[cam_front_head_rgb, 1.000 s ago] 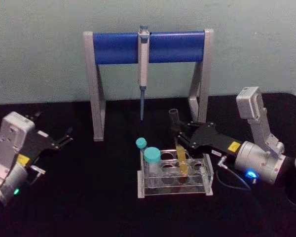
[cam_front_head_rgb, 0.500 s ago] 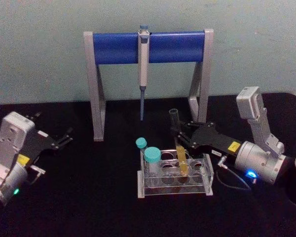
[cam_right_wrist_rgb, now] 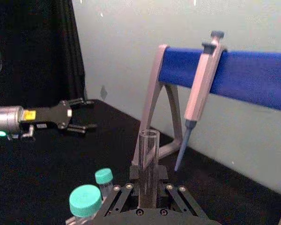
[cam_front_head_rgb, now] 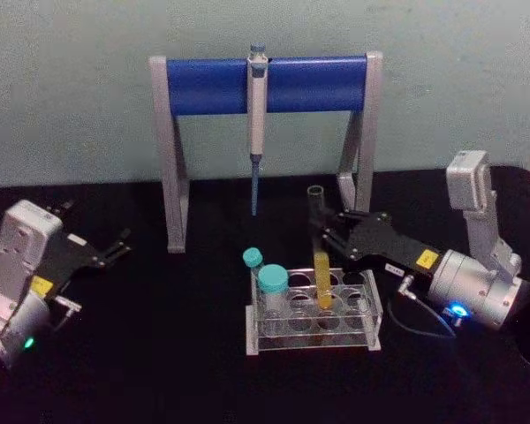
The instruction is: Pick up the test tube from the test tube rack, shake it, then place it back into the test tube rack.
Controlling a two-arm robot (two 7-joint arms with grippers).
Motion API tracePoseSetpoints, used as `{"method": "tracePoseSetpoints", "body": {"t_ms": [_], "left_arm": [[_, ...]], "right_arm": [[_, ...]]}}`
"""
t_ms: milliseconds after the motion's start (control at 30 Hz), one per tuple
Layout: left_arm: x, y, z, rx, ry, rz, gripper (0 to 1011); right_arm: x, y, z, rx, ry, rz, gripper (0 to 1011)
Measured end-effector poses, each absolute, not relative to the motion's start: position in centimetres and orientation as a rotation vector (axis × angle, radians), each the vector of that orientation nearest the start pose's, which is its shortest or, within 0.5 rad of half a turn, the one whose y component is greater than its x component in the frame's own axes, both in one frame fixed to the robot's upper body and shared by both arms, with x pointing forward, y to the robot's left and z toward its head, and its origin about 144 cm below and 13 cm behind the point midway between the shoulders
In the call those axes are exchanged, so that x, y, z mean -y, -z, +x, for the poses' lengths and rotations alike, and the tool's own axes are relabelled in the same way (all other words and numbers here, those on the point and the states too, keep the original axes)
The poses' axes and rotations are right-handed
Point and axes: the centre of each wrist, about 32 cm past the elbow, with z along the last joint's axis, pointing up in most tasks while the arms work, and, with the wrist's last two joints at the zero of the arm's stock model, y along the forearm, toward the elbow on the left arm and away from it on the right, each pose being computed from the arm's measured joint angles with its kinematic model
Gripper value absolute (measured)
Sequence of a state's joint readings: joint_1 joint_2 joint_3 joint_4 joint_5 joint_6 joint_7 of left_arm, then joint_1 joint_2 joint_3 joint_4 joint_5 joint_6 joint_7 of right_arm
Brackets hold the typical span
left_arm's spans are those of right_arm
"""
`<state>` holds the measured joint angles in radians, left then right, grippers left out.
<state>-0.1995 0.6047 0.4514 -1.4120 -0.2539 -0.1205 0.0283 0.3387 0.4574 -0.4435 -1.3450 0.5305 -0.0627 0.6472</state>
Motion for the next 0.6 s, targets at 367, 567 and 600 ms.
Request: {"method": "tracePoseSetpoints", "body": {"t_ms": [367, 567, 600], "left_arm": [[-31.0, -114.0, 48.9, 0.285, -1.248, 0.304, 1001], [-31.0, -114.0, 48.9, 0.285, -1.248, 0.305, 1001], [-31.0, -114.0, 48.9, 0.285, -1.248, 0.304, 1001]], "right_arm": [[27.4, -118.5, 52.1, 0.082, 0.667, 0.066, 229], [27.9, -119.1, 51.6, 0.139, 0.709, 0.124, 229], [28.1, -119.3, 51.5, 0.153, 0.725, 0.136, 229]]}}
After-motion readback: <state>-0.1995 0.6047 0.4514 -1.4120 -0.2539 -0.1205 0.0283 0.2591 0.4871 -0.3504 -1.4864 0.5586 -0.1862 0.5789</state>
